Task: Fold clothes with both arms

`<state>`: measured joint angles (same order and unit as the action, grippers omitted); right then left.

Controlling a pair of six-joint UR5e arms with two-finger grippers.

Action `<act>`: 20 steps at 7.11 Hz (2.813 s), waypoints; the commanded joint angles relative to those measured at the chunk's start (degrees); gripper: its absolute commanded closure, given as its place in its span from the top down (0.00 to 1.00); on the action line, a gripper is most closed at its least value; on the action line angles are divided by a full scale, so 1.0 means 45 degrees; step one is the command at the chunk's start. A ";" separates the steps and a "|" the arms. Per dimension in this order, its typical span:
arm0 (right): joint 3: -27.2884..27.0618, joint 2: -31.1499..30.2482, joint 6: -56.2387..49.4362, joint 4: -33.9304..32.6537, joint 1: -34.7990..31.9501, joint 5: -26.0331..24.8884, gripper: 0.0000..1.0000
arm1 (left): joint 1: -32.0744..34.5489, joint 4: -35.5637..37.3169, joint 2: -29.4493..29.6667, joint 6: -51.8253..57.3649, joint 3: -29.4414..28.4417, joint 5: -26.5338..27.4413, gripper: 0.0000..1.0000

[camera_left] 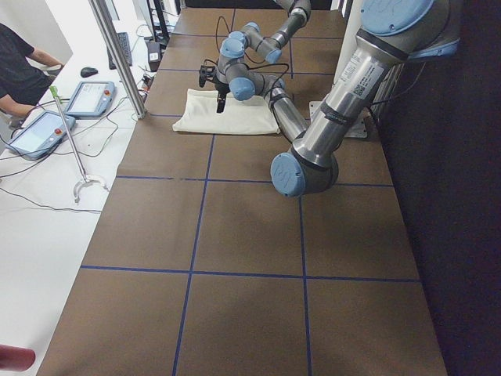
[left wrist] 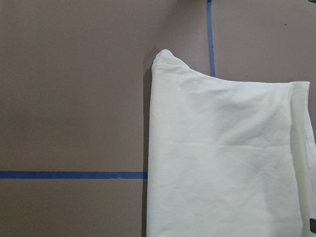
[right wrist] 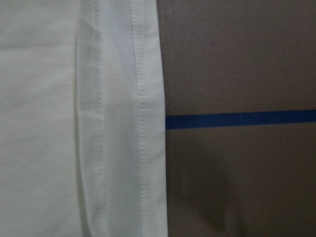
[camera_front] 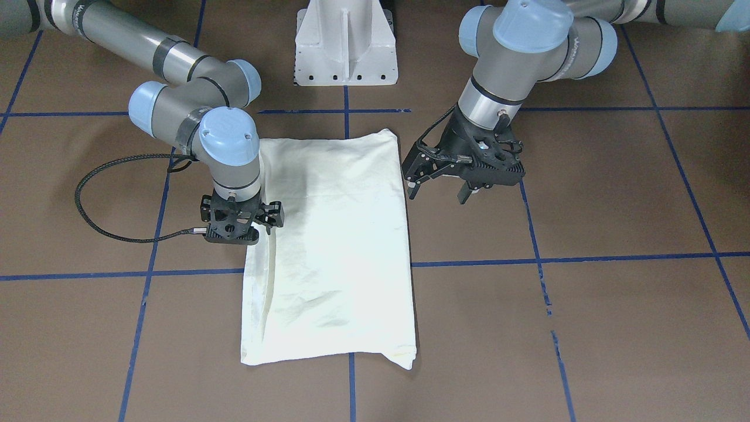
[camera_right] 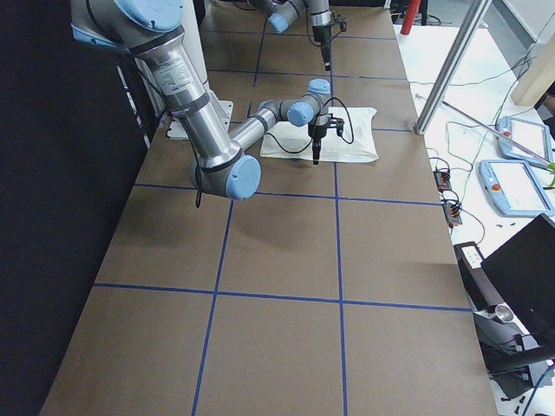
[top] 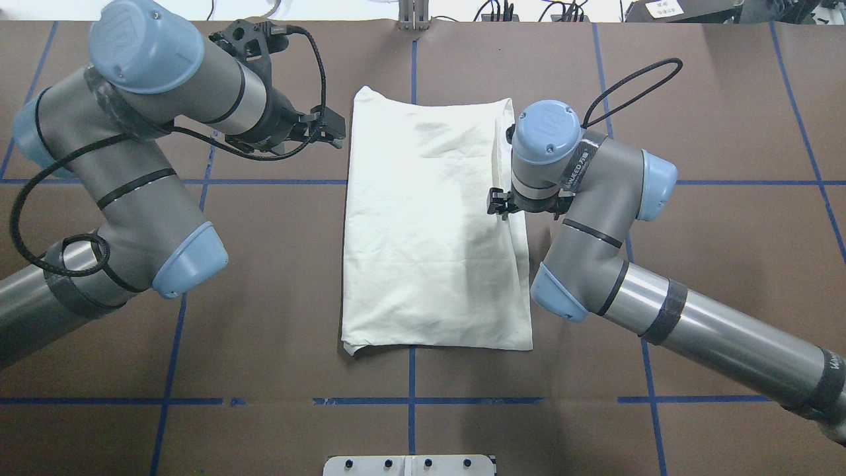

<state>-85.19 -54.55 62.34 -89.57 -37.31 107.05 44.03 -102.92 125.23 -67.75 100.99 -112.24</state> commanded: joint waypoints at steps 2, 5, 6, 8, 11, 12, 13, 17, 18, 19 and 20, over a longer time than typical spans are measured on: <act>-0.0170 -0.0436 -0.0593 0.0098 -0.0499 0.0780 1.00 | 0.0000 -0.0019 0.0003 -0.0042 0.0000 -0.0019 1.00; -0.1861 -0.0708 -0.0398 0.0118 -0.0577 0.0936 1.00 | -0.0407 -0.0156 -0.0191 -0.1864 -0.0116 -0.0718 1.00; -0.2797 -0.1271 -0.0359 0.0118 -0.0577 0.0956 1.00 | -0.1164 -0.0137 -0.0308 -0.3463 0.0038 -0.0664 1.00; -0.4169 -0.1841 0.0613 0.0118 -0.0538 0.1130 1.00 | -0.3210 -0.0021 -0.0446 -0.6725 0.0078 0.1331 0.95; -0.4584 -0.1804 0.1126 0.0138 -0.0499 0.1327 1.00 | -0.5112 0.0078 -0.1090 -0.8631 0.0078 0.2810 0.89; -0.4584 -0.1746 0.1126 0.0138 -0.0499 0.1443 1.00 | -0.5291 0.0078 -0.1090 -0.8829 0.0117 0.2832 0.86; -0.4584 -0.1726 0.1126 0.0138 -0.0499 0.1464 1.00 | -0.5583 0.0078 -0.1110 -0.8870 0.0098 0.2851 0.85; -0.4584 -0.1667 0.1126 0.0138 -0.0499 0.1445 1.00 | -0.5918 0.0078 -0.1479 -0.9065 -0.0058 0.3046 0.75; -0.4565 -0.1667 0.1126 0.0138 -0.0499 0.1444 1.00 | -0.5899 0.0097 -0.1558 -0.9065 -0.0039 0.3144 0.73; -0.4564 -0.1667 0.1126 0.0138 -0.0499 0.1444 1.00 | -0.5918 0.0098 -0.1559 -0.9065 -0.0020 0.3145 0.70; -0.4564 -0.1667 0.1126 0.0138 -0.0499 0.1444 1.00 | -0.5918 0.0098 -0.1501 -0.9085 0.0077 0.3125 0.67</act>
<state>-105.75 -62.05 67.41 -88.95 -39.55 113.56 17.43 -102.49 118.36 -108.57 100.98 -98.18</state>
